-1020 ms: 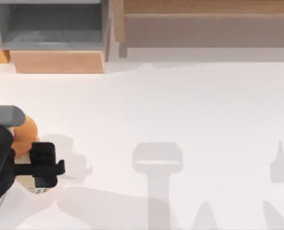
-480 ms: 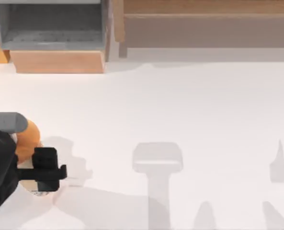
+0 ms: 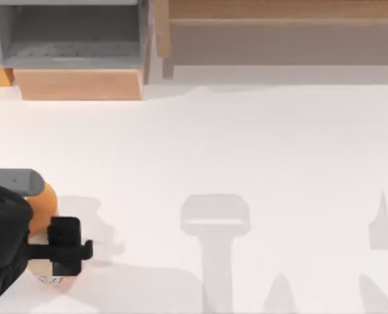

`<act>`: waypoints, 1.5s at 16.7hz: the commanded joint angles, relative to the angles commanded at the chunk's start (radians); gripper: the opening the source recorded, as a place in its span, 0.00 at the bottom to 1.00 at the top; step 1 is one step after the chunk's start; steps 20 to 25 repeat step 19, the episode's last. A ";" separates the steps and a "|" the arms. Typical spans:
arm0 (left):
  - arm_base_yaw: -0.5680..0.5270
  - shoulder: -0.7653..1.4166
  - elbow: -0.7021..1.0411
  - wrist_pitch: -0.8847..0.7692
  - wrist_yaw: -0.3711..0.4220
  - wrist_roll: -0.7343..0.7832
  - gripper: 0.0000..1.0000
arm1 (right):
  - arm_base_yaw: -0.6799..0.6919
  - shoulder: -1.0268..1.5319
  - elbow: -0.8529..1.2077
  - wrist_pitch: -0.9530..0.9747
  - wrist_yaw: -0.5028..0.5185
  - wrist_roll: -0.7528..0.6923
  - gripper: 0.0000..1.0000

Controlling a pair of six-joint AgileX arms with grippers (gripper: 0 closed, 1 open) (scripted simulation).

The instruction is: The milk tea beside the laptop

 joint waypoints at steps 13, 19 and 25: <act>0.000 0.000 0.000 0.000 0.000 0.000 0.98 | 0.000 0.000 0.000 0.000 0.000 0.000 1.00; 0.000 0.000 0.000 0.000 0.000 0.000 1.00 | 0.000 0.000 0.000 0.000 0.000 0.000 1.00; 0.000 0.000 0.000 0.000 0.000 0.000 1.00 | 0.000 0.000 0.000 0.000 0.000 0.000 1.00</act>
